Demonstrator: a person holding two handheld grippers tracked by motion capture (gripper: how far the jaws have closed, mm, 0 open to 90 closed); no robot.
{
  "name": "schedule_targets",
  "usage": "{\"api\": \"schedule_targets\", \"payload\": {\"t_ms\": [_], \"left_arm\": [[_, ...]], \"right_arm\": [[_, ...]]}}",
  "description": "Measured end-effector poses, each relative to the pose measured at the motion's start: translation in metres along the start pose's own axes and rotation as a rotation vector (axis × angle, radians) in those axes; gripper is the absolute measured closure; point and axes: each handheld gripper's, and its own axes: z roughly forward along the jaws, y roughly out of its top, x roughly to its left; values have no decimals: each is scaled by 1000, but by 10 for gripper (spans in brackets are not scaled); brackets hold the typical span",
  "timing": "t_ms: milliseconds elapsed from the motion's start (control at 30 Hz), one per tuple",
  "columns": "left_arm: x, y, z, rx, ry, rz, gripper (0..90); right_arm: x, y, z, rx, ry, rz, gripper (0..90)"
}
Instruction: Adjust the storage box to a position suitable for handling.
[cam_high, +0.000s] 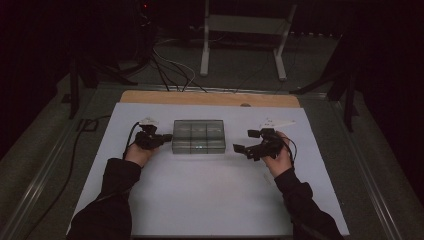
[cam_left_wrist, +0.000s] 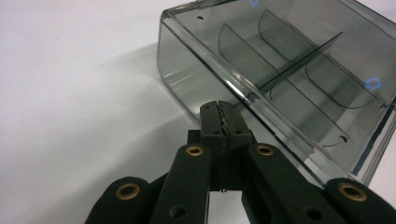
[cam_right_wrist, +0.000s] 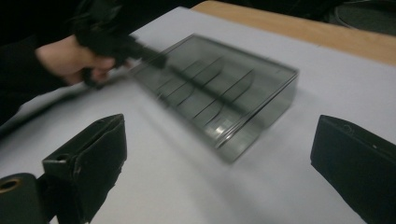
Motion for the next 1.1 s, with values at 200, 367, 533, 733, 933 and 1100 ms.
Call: {"api": "schedule_targets", "payload": {"t_ms": [200,367,533,733,933,1100], "left_arm": [[2,-10,-16,-22,4,-28,900],[1,-19,-20,-14,-20,-46,900],[-3,-22,-17,-2,-44,-46,900],[-6,-23,-12,15,-57,-41,900],[-8,-24,-7,27,-70,-46,900],[-12,-24,-5,29,-81,-45,900]], "right_arm": [[-23,20,23,16,-93,31,252],[-45,32,50,75,-128,84,532],[-61,41,79,132,-188,93,689],[-81,40,111,179,-263,144,900],[-85,41,133,183,-237,188,900],[-84,41,142,203,-216,207,900]]}}
